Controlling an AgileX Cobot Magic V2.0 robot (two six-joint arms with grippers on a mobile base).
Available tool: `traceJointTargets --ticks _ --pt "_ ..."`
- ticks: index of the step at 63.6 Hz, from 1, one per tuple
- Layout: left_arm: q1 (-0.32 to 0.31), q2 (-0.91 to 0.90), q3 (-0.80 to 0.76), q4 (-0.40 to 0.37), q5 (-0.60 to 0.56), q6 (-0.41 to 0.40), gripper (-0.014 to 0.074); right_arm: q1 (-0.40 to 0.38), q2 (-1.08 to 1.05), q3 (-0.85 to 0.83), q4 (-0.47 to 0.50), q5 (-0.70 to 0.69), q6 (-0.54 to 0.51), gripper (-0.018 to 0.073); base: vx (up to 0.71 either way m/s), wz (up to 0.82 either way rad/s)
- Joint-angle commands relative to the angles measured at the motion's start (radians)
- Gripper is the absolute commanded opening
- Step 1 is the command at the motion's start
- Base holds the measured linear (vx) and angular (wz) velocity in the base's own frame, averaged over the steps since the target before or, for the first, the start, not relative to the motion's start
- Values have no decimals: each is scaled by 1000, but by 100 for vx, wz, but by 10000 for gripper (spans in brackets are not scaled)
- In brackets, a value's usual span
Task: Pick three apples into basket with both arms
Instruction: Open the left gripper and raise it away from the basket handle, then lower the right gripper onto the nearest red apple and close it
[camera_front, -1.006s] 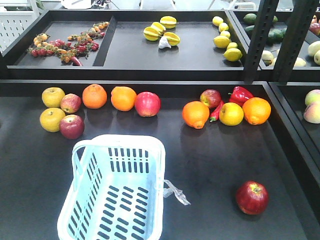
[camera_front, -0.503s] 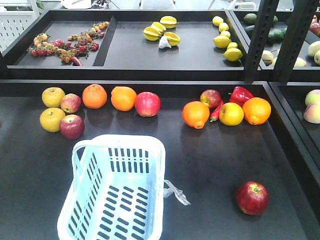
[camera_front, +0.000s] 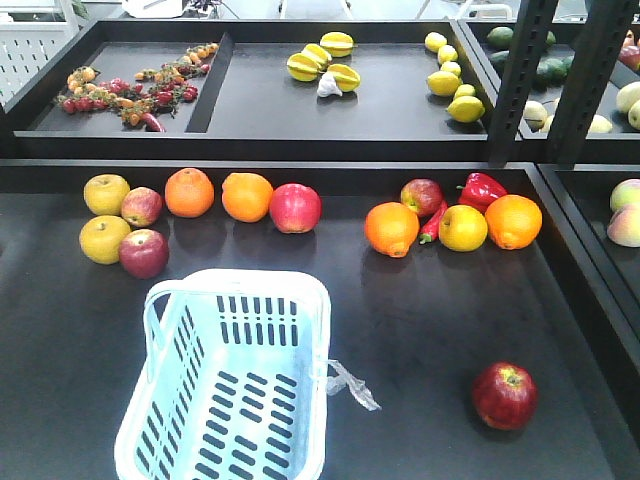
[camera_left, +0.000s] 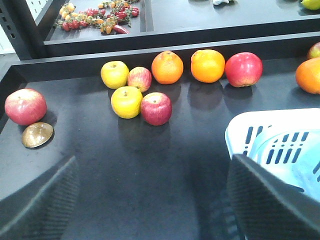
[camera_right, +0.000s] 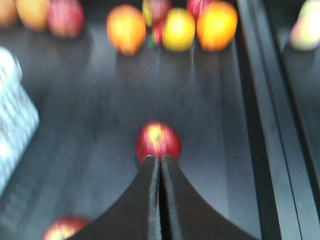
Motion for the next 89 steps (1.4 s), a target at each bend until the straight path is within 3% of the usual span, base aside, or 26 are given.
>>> traceJointTargets --ticks 1,14,33,46,68,75,89 --pt "-1 3 -24 8 -61 -9 587 -1 98 -60 -5 -26 -23 -9 0 0" --pt "-1 3 -24 8 -61 -9 587 -1 221 -65 -1 -18 -23 -9 0 0" --pt "-1 3 -24 8 -61 -9 587 -1 242 -64 -1 80 -69 29 0 0" --pt "-1 3 -24 8 -61 -9 587 -1 242 -64 -5 151 -87 185 0 0" --pt "-1 3 -24 8 -61 -9 587 -1 242 -64 -5 151 -86 631 0 0" --pt "-1 3 -24 8 -61 -9 587 -1 242 -64 -5 157 -86 685 0 0" --pt "-1 3 -24 8 -61 -9 587 -1 242 -64 -6 166 -101 669 0 0"
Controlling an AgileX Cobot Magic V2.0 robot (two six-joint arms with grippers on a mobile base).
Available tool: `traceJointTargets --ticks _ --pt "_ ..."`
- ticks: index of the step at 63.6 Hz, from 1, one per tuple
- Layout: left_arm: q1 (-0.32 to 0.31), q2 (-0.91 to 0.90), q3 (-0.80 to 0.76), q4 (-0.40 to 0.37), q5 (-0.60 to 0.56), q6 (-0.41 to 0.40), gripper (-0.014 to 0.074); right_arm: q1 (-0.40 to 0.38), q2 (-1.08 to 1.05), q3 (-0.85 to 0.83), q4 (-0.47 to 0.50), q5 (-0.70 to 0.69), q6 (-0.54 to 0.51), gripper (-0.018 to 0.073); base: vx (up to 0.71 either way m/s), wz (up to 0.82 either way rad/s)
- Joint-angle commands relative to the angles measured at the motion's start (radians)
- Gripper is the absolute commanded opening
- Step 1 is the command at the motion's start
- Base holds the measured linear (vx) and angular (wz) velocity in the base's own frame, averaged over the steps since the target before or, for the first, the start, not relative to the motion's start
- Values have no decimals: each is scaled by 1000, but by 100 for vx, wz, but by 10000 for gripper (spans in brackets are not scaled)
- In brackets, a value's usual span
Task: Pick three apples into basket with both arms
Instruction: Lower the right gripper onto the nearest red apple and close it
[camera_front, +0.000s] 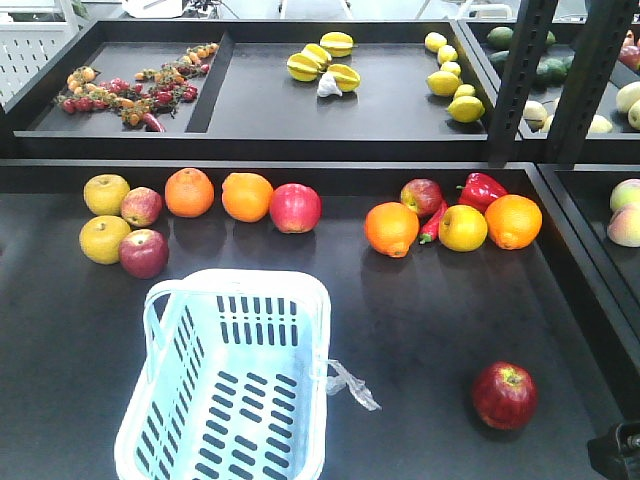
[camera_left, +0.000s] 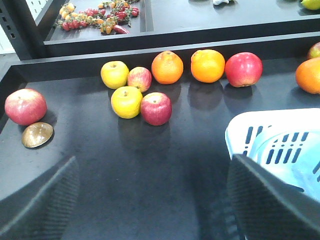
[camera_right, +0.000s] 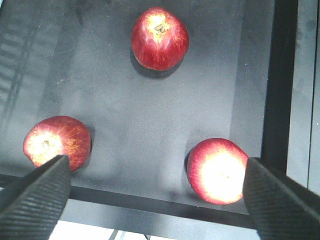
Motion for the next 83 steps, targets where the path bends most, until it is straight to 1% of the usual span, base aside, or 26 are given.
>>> traceJointTargets --ticks 1,12,16,21,27,34,42,51,63,73,78,83 --pt "-1 3 -24 8 -61 -9 587 -1 1 -33 -7 -20 -25 668 0 0" --pt "-1 3 -24 8 -61 -9 587 -1 1 -33 9 -7 -55 643 0 0" --pt "-1 3 -24 8 -61 -9 587 5 2 -33 38 -7 -82 636 0 0" --pt "-1 3 -24 8 -61 -9 587 30 22 -33 88 -14 -147 634 0 0" --pt "-1 3 -24 8 -61 -9 587 94 67 -33 130 -19 -203 634 0 0" --pt "-1 3 -24 8 -61 -9 587 176 146 -33 123 -41 -205 634 0 0" --pt "-1 3 -24 8 -61 -9 587 271 262 -33 125 -118 -197 634 0 0" --pt "-1 3 -24 8 -61 -9 587 366 377 -33 130 -213 -132 634 0 0" --pt "-1 3 -24 8 -61 -9 587 465 494 -33 132 -310 66 634 0 0" --pt "-1 3 -24 8 -61 -9 587 514 543 -33 123 -351 191 631 0 0" --pt "-1 3 -24 8 -61 -9 587 522 568 -33 113 -367 234 631 0 0" --pt "-1 3 -24 8 -61 -9 587 522 598 -33 113 -388 246 631 0 0"
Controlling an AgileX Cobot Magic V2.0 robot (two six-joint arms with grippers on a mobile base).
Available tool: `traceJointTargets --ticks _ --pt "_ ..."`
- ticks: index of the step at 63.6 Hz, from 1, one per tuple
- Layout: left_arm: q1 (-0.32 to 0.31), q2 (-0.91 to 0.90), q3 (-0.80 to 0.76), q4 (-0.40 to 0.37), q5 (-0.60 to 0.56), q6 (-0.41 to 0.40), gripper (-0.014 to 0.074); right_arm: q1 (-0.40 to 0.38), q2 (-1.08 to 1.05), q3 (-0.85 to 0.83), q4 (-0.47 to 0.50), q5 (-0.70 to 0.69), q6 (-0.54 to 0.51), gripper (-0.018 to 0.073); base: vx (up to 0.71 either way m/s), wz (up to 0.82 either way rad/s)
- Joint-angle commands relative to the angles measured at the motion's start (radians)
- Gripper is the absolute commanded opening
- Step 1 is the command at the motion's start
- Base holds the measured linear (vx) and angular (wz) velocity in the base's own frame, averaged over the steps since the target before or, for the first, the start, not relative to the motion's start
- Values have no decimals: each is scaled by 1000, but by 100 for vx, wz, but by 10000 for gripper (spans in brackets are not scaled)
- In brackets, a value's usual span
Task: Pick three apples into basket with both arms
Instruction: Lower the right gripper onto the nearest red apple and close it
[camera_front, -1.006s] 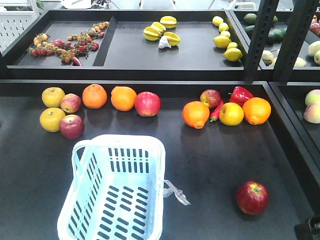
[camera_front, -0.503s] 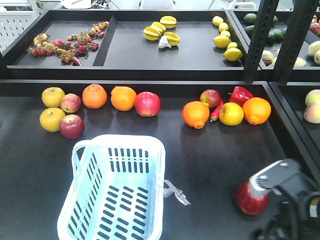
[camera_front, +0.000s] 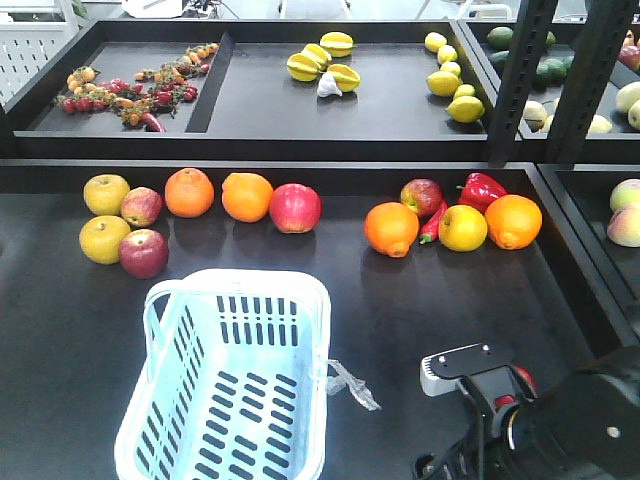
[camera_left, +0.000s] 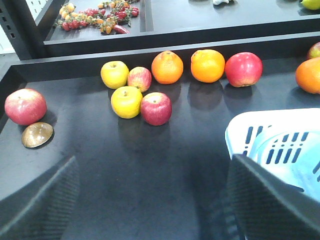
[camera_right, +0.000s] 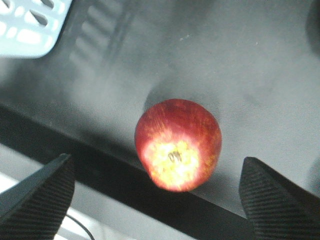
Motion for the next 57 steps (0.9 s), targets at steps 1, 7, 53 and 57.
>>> traceJointTargets --ticks 1,7,53,57 --pt "-1 3 -24 8 -61 -9 587 2 14 -29 -10 -55 31 631 0 0" --pt "-1 3 -24 8 -61 -9 587 2 61 -29 -22 -71 51 631 0 0" --pt "-1 3 -24 8 -61 -9 587 2 345 -29 -30 -172 138 619 0 0" --pt "-1 3 -24 8 -61 -9 587 2 356 -29 -26 -172 138 614 0 0"
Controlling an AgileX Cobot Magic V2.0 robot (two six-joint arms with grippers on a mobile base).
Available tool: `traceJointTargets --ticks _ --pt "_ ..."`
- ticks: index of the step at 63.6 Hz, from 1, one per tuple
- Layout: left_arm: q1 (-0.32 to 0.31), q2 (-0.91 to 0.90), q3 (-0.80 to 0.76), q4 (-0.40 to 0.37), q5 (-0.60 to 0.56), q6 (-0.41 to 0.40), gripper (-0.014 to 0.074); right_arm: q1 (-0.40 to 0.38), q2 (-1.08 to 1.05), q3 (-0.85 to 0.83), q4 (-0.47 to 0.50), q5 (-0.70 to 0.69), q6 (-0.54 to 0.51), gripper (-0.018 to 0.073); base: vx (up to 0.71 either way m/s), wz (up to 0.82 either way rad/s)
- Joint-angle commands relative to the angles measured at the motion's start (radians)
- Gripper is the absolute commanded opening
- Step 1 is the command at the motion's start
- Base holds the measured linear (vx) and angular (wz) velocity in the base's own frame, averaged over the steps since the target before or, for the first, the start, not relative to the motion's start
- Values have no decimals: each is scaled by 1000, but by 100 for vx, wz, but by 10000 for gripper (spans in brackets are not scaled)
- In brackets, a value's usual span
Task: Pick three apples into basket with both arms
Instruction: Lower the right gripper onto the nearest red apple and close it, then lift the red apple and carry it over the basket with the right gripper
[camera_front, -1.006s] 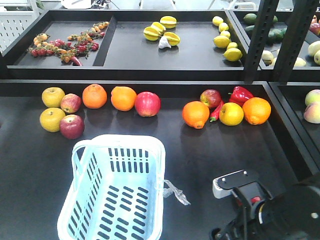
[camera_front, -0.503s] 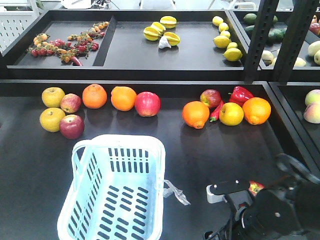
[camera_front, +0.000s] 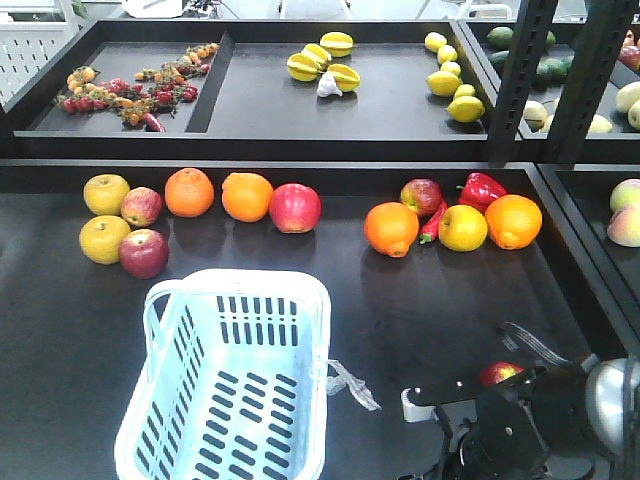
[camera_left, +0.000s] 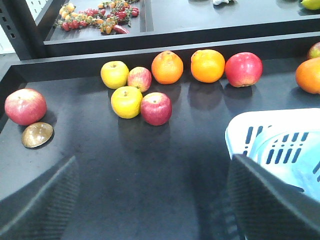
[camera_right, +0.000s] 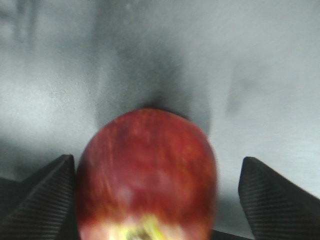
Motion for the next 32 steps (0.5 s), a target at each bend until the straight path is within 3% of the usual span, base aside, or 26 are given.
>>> traceJointTargets --ticks 1,16,32 --pt "-1 3 -25 8 -61 -9 587 -1 -11 -17 6 -8 -2 613 0 0" --pt "-1 3 -25 8 -61 -9 587 -1 7 -17 40 15 -3 544 0 0" --pt "-1 3 -25 8 -61 -9 587 -1 7 -17 39 16 -4 342 0 0"
